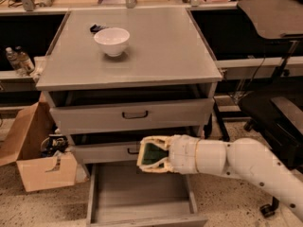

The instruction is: Pick sponge from bottom drawer and place on counter

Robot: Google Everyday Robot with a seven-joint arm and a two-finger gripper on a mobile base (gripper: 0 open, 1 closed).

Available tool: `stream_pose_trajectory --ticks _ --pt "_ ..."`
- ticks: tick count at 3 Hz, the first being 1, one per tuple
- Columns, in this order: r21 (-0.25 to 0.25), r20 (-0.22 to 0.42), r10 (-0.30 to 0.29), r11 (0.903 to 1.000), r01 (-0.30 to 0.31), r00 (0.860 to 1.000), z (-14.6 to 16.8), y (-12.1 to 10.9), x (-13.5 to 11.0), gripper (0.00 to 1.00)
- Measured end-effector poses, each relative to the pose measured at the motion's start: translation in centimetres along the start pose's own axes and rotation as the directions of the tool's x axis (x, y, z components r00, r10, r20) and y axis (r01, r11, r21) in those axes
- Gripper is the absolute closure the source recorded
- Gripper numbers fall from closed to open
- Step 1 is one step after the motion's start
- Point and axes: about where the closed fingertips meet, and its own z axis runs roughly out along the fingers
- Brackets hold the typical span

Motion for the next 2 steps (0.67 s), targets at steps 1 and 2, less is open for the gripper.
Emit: stream_pose_trajectory --ticks 1,2 --pt "0.0 0.0 -0.037 0.9993 0.037 0.999 0.07 -1.05 -2.02 1.0" --pt "0.0 0.0 -0.037 0.9993 0.037 0.999 0.07 -1.05 -2.02 1.0"
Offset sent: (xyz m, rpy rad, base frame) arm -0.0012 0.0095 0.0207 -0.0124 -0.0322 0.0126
